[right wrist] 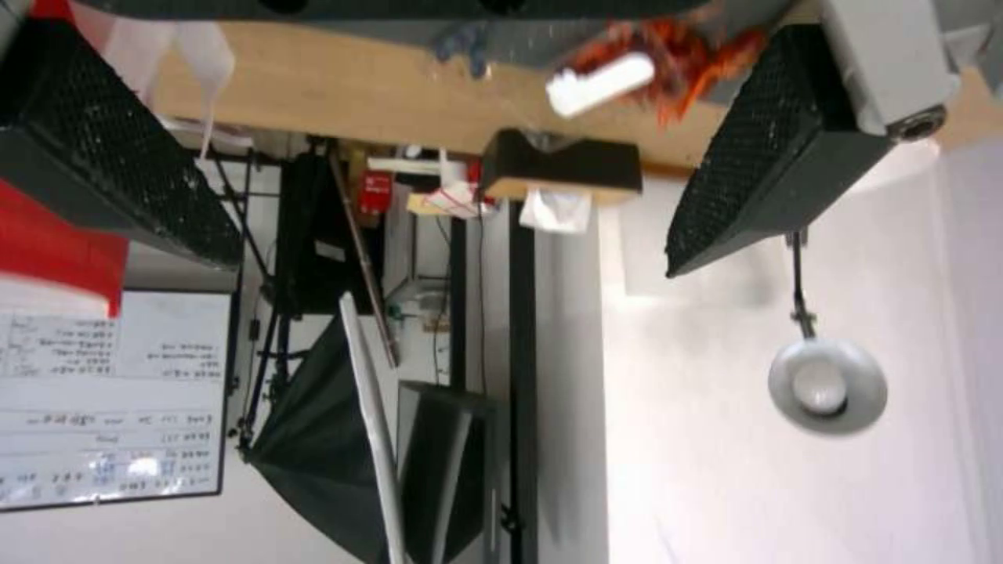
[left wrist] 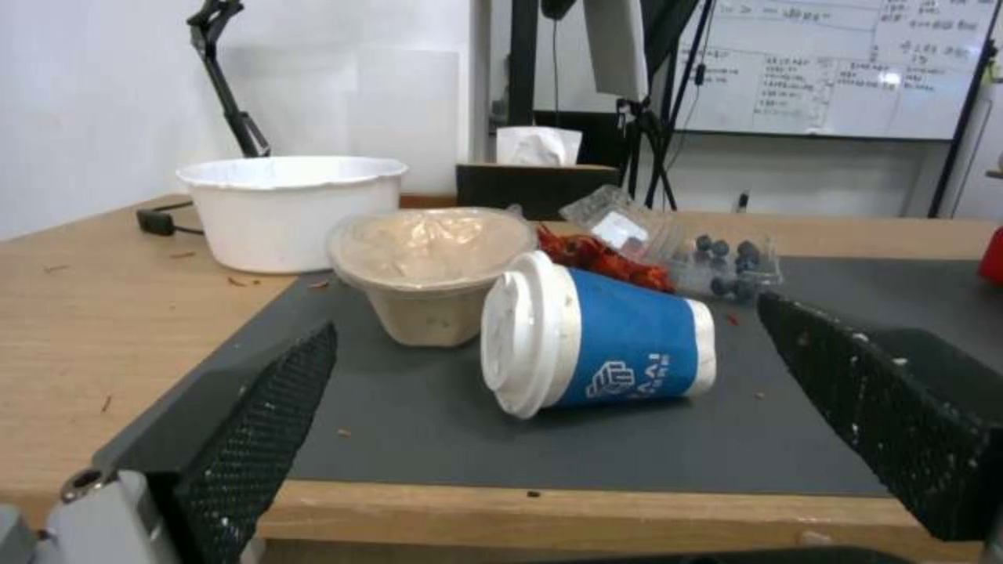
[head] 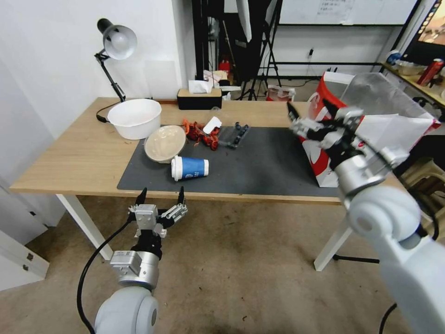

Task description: Pick up the trash from the table and place it into the takeout bag.

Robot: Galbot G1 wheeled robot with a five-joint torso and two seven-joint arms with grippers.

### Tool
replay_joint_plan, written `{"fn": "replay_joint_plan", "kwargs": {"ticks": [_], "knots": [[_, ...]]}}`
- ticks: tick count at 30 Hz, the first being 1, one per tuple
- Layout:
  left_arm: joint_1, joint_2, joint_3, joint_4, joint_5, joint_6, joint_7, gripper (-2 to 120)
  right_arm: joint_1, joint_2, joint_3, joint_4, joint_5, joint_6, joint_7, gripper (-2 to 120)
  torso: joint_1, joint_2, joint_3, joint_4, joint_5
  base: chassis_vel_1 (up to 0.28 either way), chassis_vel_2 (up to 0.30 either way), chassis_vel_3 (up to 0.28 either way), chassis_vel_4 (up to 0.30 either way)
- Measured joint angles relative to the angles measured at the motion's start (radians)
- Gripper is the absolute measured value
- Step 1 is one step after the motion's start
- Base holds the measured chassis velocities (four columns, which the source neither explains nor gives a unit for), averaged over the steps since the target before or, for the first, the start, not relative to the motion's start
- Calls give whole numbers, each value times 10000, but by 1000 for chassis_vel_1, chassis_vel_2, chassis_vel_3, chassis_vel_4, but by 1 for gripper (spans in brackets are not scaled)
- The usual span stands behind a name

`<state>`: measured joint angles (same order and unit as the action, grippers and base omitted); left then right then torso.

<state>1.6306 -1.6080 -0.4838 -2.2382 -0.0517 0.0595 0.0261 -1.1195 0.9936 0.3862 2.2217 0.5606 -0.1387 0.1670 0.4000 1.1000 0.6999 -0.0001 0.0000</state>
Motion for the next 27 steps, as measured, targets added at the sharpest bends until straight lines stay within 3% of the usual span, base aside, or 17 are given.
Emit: {"fn": "replay_joint_plan", "kwargs": {"ticks": [10, 19, 27], "knots": [[0, 0, -25, 5, -26, -26, -11, 100, -2865, 967, 316, 263, -2646, 1767, 192, 100, -1, 0, 0, -1, -1, 0, 0, 0, 0], [43, 58, -28, 29, -33, -100, -23, 100, -4721, 1754, 488, -372, -3572, 3121, 602, 100, -1, -1, -1, 0, -1, 0, 0, 0, 0], [99, 76, -21, 37, -30, -162, -24, 100, -5013, 2088, 134, -1019, -3778, 3538, 808, 100, -1, -1, -1, 2, 0, 0, 0, 0, 0]]}}
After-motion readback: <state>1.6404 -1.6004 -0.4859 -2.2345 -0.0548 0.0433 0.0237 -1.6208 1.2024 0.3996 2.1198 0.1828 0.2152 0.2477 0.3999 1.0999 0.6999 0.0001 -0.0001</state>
